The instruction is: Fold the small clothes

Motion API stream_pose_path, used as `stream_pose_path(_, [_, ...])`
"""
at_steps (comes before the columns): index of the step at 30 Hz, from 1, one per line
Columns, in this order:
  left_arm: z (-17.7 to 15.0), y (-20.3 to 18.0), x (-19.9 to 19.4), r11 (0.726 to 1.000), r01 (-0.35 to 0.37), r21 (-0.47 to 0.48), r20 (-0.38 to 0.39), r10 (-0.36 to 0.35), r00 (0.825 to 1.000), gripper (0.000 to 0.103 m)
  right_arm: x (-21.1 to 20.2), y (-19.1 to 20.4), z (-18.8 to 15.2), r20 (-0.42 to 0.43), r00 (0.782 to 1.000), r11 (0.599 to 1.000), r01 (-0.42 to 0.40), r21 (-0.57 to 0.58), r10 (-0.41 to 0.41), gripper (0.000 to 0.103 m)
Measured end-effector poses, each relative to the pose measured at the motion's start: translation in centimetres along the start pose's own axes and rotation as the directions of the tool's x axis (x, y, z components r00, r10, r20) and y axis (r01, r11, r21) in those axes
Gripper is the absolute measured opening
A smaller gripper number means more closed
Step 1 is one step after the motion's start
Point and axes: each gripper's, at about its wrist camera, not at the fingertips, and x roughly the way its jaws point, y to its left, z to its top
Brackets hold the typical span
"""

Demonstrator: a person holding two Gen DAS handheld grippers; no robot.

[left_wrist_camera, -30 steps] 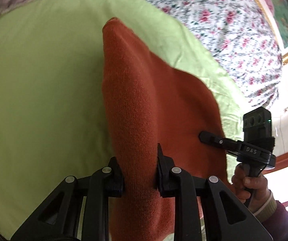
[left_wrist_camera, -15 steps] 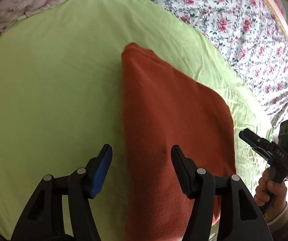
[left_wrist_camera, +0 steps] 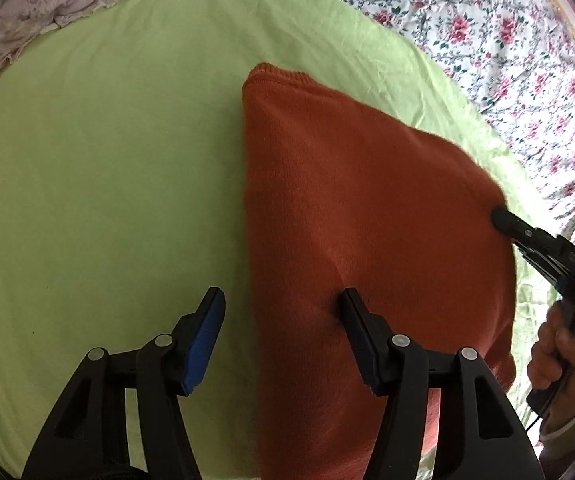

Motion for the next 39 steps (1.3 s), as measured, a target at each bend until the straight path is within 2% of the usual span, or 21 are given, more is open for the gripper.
stream_pose_path(5, [-0.2, -0.4, 0.8, 1.000, -0.028, 0.001, -0.002, 0.028, 1.000, 0.061, 4.5, -2.7, -0.4, -0.127, 0.988, 0.995, 0.095, 0.019, -0.092, 0.011])
stream_pose_path(8, [-0.3, -0.6, 0.6, 0.999, -0.040, 0.004, -0.002, 0.040, 0.999, 0.061, 4.9, -2.9, -0.6, -0.134, 0.986, 0.994, 0.104, 0.026, -0.099, 0.011])
stream_pose_path(12, [-1.1, -0.8, -0.3, 0.999, -0.042, 0.012, -0.011, 0.042, 0.999, 0.060, 3.3, -3.2, -0.3, -0.127, 0.989, 0.994, 0.083, 0.066, -0.074, 0.016])
stream_pose_path(16, [-3.4, -0.8, -2.0, 0.999, -0.018, 0.043, -0.021, 0.019, 1.000, 0.060, -0.3, -3.0, -1.9, -0.097, 0.995, 0.996, 0.041, 0.082, -0.033, 0.016])
stream_pose_path(22, [-7.7, -0.7, -3.0, 0.996, 0.043, 0.074, -0.075, -0.038, 0.996, 0.060, -4.5, -3.5, -7.5, -0.116, 0.993, 0.992, -0.010, 0.122, 0.024, 0.017])
stream_pose_path(26, [-9.8, -0.8, -1.9, 0.996, 0.049, 0.075, -0.121, -0.040, 0.992, 0.058, -4.3, -3.9, -10.3, -0.166, 0.986, 0.990, -0.001, 0.138, 0.024, 0.018])
stream_pose_path(28, [-10.4, -1.0, -1.9, 0.996, 0.060, 0.073, -0.128, -0.051, 0.991, 0.047, -4.0, -4.0, -10.5, -0.176, 0.983, 0.986, -0.017, 0.168, 0.047, 0.010])
stream_pose_path(29, [-10.4, -1.2, -2.1, 0.995, 0.064, 0.074, -0.128, -0.054, 0.990, 0.047, -4.4, -3.8, -10.2, -0.163, 0.985, 0.986, -0.020, 0.167, 0.048, 0.006])
stream_pose_path(31, [-10.5, -1.5, -1.9, 0.995, 0.052, 0.086, -0.127, -0.040, 0.991, 0.047, -5.3, -3.0, -9.6, -0.141, 0.990, 0.993, -0.010, 0.118, 0.027, 0.005])
stream_pose_path(33, [-10.6, -1.5, -1.4, 0.995, 0.056, 0.076, -0.140, -0.045, 0.989, 0.047, -5.5, -2.8, -9.4, -0.160, 0.986, 0.996, 0.063, 0.057, -0.053, 0.005])
stream_pose_path(36, [-10.7, -1.0, -0.6, 0.996, 0.064, 0.063, -0.139, -0.055, 0.989, 0.050, -4.3, -3.8, -10.2, -0.196, 0.975, 0.991, 0.119, 0.060, -0.106, 0.004])
stream_pose_path(39, [-11.0, -1.5, -0.3, 0.994, 0.050, 0.093, -0.125, -0.038, 0.991, 0.050, -2.9, -4.5, -11.0, -0.220, 0.964, 0.985, 0.165, 0.058, -0.148, 0.004])
